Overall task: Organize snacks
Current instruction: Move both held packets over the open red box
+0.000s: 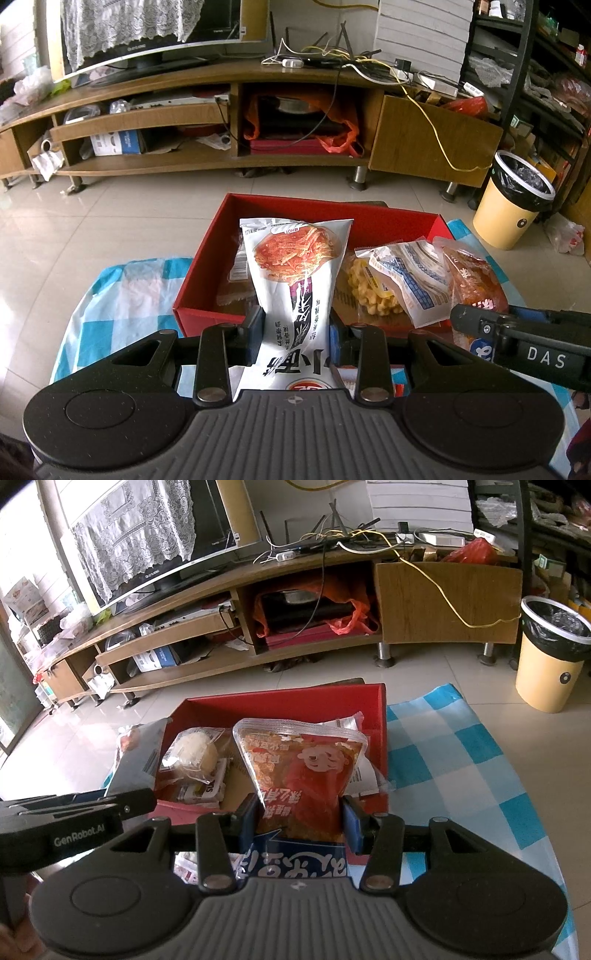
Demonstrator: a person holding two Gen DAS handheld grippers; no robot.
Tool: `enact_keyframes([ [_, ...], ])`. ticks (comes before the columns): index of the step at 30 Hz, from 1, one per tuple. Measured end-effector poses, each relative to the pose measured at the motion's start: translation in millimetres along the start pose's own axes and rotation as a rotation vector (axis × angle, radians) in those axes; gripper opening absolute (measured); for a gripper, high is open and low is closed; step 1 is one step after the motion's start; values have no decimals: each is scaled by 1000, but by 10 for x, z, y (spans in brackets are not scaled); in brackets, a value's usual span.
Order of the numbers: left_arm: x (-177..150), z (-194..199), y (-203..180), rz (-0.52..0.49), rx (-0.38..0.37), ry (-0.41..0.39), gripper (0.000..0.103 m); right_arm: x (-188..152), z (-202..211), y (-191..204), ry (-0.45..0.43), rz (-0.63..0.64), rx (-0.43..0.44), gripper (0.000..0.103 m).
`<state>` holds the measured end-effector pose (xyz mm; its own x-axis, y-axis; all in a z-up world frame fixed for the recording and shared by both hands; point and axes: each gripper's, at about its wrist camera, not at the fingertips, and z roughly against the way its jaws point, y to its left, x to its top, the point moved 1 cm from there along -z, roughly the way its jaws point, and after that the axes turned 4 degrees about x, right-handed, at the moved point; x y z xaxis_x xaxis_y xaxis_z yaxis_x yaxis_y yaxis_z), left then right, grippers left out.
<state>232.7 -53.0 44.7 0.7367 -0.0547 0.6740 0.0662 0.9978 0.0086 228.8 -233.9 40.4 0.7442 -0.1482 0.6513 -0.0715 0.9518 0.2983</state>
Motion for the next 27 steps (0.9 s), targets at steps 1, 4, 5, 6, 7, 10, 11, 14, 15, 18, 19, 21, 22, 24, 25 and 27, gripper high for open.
enact_keyframes([
  [1, -1, 0, 0, 0, 0, 0, 42, 6, -4, 6, 0, 0, 1, 44],
  [4, -1, -12, 3, -1, -1, 1, 42, 9, -8, 6, -2, 0, 1, 44],
  [5, 3, -18, 1, -2, -1, 2, 42, 11, -10, 8, -2, 0, 1, 44],
  [6, 8, -26, 0, -2, -1, 2, 42, 18, -13, 18, -3, -1, 2, 44],
  [7, 8, -26, 0, -1, -1, 2, 42, 26, -17, 22, -5, -2, 2, 44],
  [10, 7, -27, -1, -2, -1, 1, 42, 45, -36, 28, -7, -5, 4, 44],
  [11, 8, -29, 0, -2, -1, 1, 42, 51, -44, 31, -7, -4, 5, 44],
  [14, 13, -37, 1, -2, 0, 2, 42, 59, -60, 36, -7, -1, 7, 44],
  [15, 11, -40, 0, -1, 0, 2, 42, 62, -70, 43, -6, 0, 8, 44],
  [18, 26, -62, 1, 0, 1, 3, 42, 70, -78, 50, -5, 2, 9, 44],
  [19, 31, -68, 1, 0, 2, 3, 42, 77, -87, 52, -5, 3, 9, 44],
  [21, 52, -94, 7, 2, 3, 4, 42, 80, -93, 59, -5, 4, 10, 44],
  [22, 51, -93, 7, 1, 4, 4, 42, 89, -99, 61, -6, 5, 10, 44],
  [24, 68, -125, 7, 2, 5, 6, 42, 107, -112, 62, -7, 5, 12, 44],
  [25, 75, -136, 5, 2, 5, 7, 42, 114, -116, 61, -9, 4, 12, 44],
  [27, 78, -148, 4, 3, 5, 7, 42, 125, -121, 58, -11, 2, 11, 44],
])
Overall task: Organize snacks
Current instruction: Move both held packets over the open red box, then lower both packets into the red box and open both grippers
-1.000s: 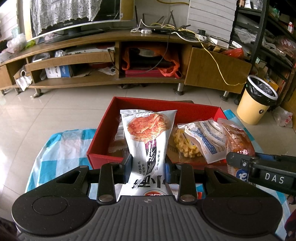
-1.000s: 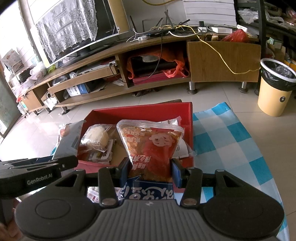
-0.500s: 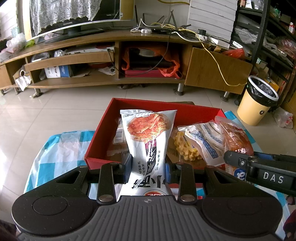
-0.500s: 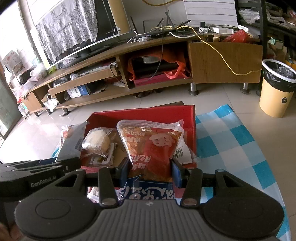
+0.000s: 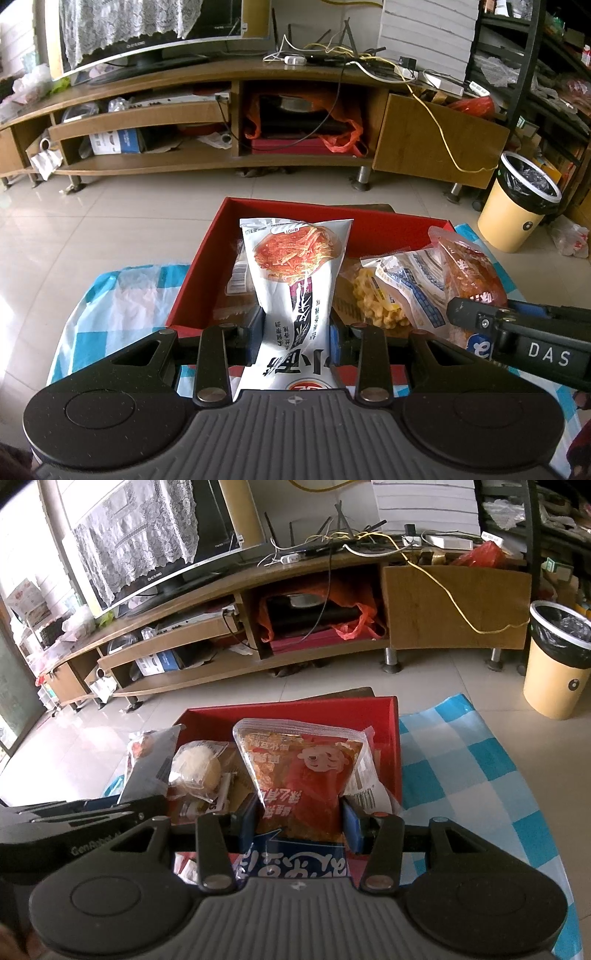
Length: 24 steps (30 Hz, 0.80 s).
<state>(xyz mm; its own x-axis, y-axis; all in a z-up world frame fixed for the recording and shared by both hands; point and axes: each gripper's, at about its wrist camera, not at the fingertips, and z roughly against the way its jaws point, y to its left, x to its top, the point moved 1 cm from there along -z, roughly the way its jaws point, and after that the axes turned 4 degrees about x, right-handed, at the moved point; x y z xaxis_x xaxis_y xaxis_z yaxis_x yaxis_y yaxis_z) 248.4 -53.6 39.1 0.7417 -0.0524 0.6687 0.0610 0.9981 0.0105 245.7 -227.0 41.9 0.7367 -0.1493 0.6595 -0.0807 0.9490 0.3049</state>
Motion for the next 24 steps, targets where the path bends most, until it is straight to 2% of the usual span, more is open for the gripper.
enact_keyframes([
  [24, 51, -96, -22, 9, 7, 0, 42, 86, -49, -22, -8, -3, 0, 44],
])
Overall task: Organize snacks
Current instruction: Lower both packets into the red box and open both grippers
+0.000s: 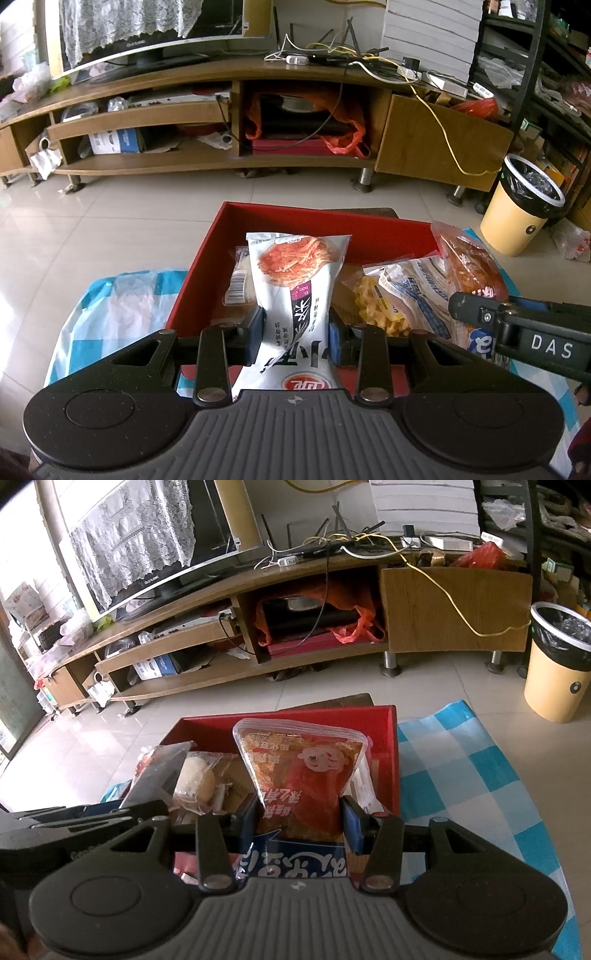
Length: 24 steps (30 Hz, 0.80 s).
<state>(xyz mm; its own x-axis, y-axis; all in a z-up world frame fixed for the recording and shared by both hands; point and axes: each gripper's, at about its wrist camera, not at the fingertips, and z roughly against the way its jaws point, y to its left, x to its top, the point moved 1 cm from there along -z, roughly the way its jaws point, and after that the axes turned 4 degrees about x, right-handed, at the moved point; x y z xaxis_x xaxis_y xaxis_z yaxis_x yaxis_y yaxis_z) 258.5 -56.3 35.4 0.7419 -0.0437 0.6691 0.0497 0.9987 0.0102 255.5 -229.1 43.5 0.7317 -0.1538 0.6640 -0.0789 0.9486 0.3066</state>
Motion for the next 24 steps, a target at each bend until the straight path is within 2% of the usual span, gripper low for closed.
enact_keyframes([
  [9, 49, -177, -48, -4, 11, 16, 42, 116, -175, 2, -13, 1, 19, 44],
  [19, 161, -449, -214, -24, 17, 10, 44, 195, -398, -160, -40, -59, 53, 44],
  [24, 166, -585, -261, -53, 53, 1, 46, 170, -595, -142, -39, -44, 45, 44],
])
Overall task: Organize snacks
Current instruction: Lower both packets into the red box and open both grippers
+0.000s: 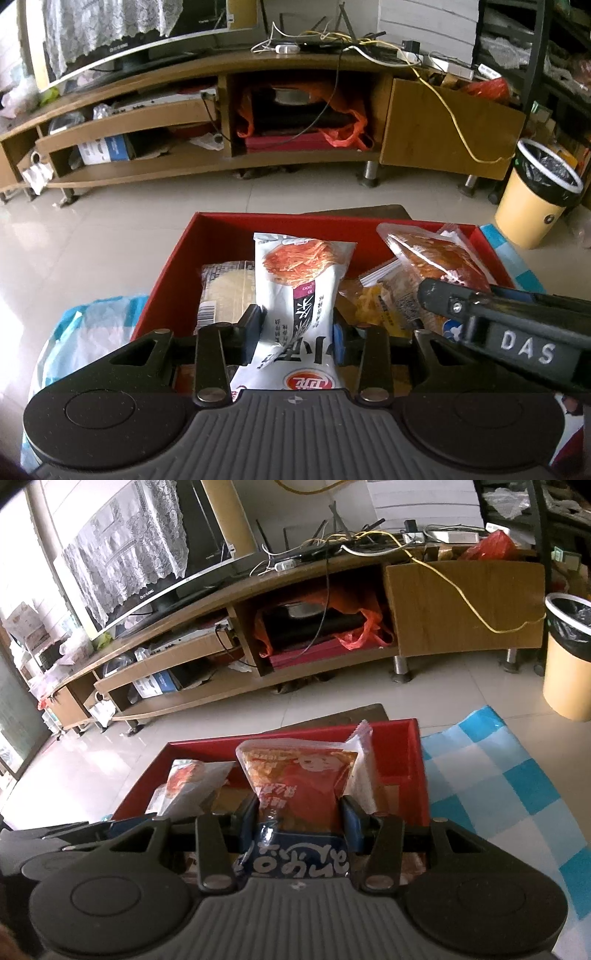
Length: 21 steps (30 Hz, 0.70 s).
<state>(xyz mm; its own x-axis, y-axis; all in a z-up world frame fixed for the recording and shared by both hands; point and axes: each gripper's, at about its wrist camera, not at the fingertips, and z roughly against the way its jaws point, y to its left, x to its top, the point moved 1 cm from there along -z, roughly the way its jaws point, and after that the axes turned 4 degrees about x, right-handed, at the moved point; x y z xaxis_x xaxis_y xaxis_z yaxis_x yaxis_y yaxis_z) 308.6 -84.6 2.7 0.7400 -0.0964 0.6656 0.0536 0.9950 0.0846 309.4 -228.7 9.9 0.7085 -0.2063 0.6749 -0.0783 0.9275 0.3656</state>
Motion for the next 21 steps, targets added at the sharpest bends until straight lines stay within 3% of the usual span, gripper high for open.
enact_keyframes([
  [7, 51, -118, 35, 1, 24, -9, 46, -58, -152, 51, -19, 57, -29, 45],
  [15, 60, -179, 96, 20, 12, -9, 56, -72, -191, 46, -31, 78, -29, 48],
  [17, 70, -165, 115, 30, 0, -10, 66, -69, -182, 33, -35, 70, -23, 48],
  [19, 71, -125, 126, 23, 66, -32, 83, -61, -167, 22, -41, 64, -21, 49],
  [21, 39, -32, 168, 15, 75, -97, 85, -63, -154, 12, -45, 63, -21, 51],
])
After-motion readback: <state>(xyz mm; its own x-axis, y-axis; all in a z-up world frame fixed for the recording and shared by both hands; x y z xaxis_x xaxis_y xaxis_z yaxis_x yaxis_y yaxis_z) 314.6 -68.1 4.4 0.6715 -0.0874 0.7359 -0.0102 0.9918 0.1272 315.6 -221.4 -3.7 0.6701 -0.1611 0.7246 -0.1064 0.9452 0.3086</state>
